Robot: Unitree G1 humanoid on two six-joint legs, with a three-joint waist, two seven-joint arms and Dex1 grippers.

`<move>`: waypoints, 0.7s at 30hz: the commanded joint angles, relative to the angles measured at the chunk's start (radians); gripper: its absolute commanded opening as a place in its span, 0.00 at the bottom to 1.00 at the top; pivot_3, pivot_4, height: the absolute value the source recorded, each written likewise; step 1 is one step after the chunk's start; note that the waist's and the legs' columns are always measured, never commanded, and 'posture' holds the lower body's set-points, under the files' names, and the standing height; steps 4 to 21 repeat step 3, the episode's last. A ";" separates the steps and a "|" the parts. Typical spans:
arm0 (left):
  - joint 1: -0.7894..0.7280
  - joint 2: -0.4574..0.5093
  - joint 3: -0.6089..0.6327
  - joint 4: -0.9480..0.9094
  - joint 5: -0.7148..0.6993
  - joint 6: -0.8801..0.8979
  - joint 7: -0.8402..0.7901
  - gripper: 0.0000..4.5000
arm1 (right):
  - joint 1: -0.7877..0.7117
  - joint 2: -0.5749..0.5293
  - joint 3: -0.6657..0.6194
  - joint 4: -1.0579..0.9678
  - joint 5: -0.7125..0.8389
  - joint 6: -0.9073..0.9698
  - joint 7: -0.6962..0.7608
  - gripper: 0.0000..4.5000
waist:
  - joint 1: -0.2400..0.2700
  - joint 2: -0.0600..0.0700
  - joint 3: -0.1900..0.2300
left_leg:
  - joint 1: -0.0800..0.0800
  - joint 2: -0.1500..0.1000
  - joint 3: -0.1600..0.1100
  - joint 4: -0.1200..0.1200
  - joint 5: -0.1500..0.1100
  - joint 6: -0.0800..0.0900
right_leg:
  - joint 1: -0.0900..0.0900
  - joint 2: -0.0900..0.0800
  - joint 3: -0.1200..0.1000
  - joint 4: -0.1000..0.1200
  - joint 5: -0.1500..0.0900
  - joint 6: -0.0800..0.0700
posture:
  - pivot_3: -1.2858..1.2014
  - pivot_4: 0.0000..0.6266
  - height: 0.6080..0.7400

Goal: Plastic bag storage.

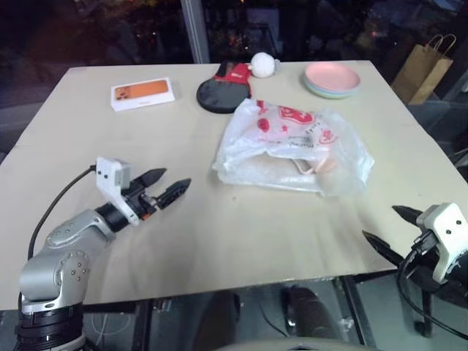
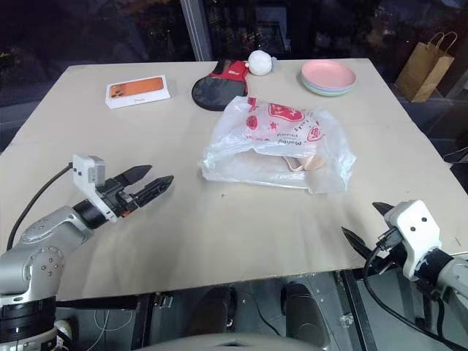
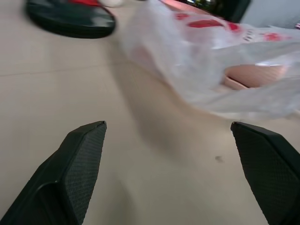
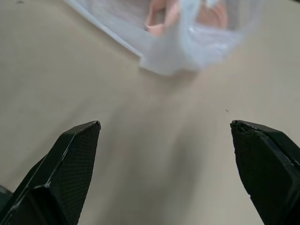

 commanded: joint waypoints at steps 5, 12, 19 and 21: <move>-0.037 0.031 0.063 0.004 -0.022 0.005 0.008 0.99 | 0.009 0.014 -0.029 0.043 -0.024 -0.089 0.011 1.00 | -0.001 0.000 0.000 | -0.001 0.001 0.001 -0.002 -0.001 -0.001 | 0.000 0.000 0.000 -0.003 0.000 0.000 | 0.52 0.24 1.00; -0.037 0.031 0.063 0.004 -0.022 0.005 0.008 0.99 | 0.009 0.014 -0.029 0.043 -0.024 -0.089 0.011 1.00 | -0.001 0.000 0.000 | -0.001 0.001 0.001 -0.002 -0.001 -0.001 | 0.000 0.000 0.000 -0.003 0.000 0.000 | 0.52 0.24 1.00; -0.037 0.031 0.063 0.004 -0.022 0.005 0.008 0.99 | 0.009 0.014 -0.029 0.043 -0.024 -0.089 0.011 1.00 | -0.001 0.000 0.000 | -0.001 0.001 0.001 -0.002 -0.001 -0.001 | 0.000 0.000 0.000 -0.003 0.000 0.000 | 0.52 0.24 1.00; -0.037 0.031 0.063 0.004 -0.022 0.005 0.008 0.99 | 0.009 0.014 -0.029 0.043 -0.024 -0.089 0.011 1.00 | -0.001 0.000 0.000 | -0.001 0.001 0.001 -0.002 -0.001 -0.001 | 0.000 0.000 0.000 -0.003 0.000 0.000 | 0.52 0.24 1.00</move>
